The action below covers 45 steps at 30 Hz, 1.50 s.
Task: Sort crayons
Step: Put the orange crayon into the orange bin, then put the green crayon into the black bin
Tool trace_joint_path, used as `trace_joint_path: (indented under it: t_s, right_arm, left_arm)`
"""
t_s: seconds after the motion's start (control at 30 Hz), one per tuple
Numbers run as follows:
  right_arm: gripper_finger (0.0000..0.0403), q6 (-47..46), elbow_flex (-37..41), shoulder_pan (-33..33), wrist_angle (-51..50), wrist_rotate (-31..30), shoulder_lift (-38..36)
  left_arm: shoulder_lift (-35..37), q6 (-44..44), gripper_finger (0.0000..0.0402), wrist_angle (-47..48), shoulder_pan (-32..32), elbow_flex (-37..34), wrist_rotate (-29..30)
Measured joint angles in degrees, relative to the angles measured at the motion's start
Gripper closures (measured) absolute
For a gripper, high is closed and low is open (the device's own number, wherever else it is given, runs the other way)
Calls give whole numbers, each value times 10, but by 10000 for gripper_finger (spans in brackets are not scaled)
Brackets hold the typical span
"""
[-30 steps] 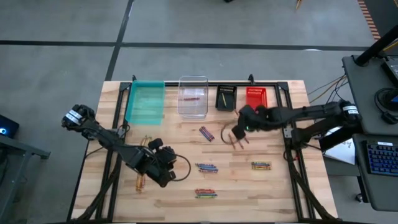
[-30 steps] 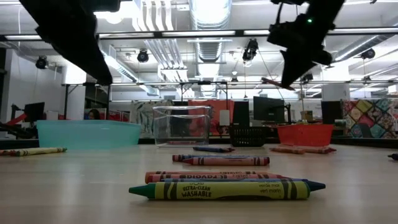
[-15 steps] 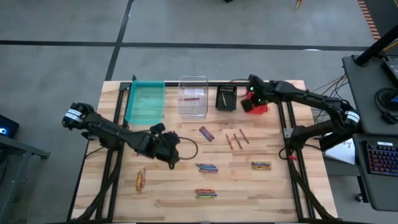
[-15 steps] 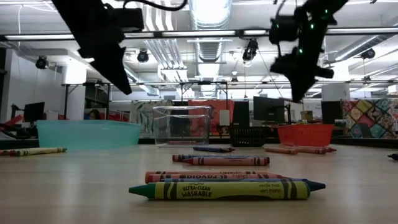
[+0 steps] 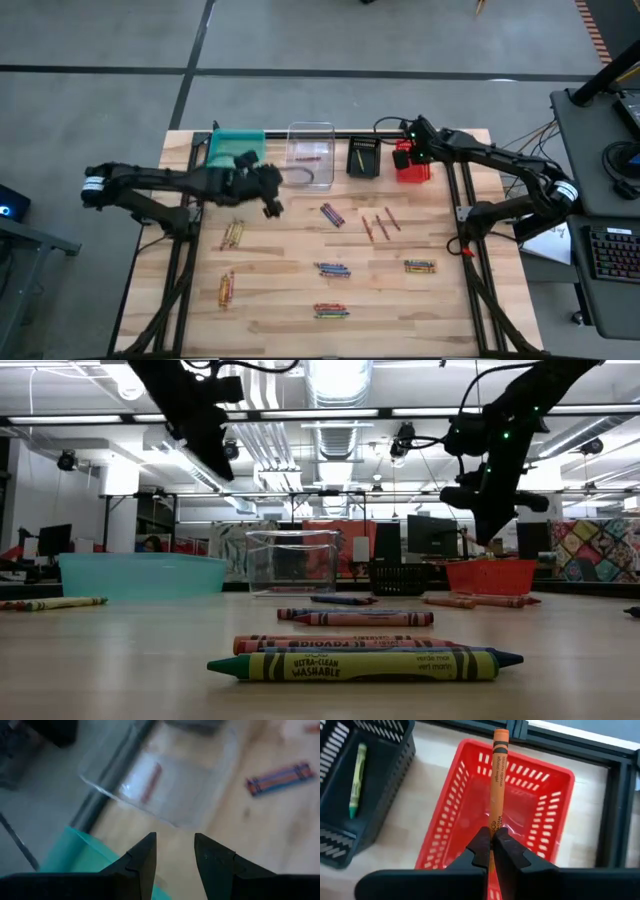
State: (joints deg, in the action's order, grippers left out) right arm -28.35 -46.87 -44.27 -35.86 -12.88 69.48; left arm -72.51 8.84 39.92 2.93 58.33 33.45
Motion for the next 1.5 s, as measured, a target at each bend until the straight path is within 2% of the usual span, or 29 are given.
trace_joint_path:
  t_s: [0.07,0.17,0.27,0.37,0.53,0.77,0.93,1.1,1.27,1.5]
  right_arm:
    - [394,-8,10,0,20,7,4]
    - [394,-11,17,0,29,33,19]
    - [394,-11,17,0,36,44,37]
    - [393,-11,16,0,38,40,56]
    - [381,-12,15,0,38,39,78]
    - [332,-17,15,0,38,38,74]
    - [299,-22,15,1,38,38,50]
    - [287,-31,13,17,47,39,-6]
    - [292,20,18,74,108,37,-71]
    - [310,126,59,226,238,39,-134]
  left_arm:
    - [14,-50,286,-47,33,-4,-31]
    - [26,-107,286,-112,81,-14,-123]
    - [26,-146,286,-136,116,-16,-217]
    - [18,-179,286,-158,132,-16,-271]
    - [4,-201,286,-173,133,-16,-283]
    - [3,-182,286,-153,129,-16,-316]
    - [3,-178,286,-153,123,-16,-330]
    - [3,-163,293,-153,110,-16,-331]
    - [3,-134,308,-160,84,-19,-331]
    - [4,-81,315,-196,45,-22,-356]
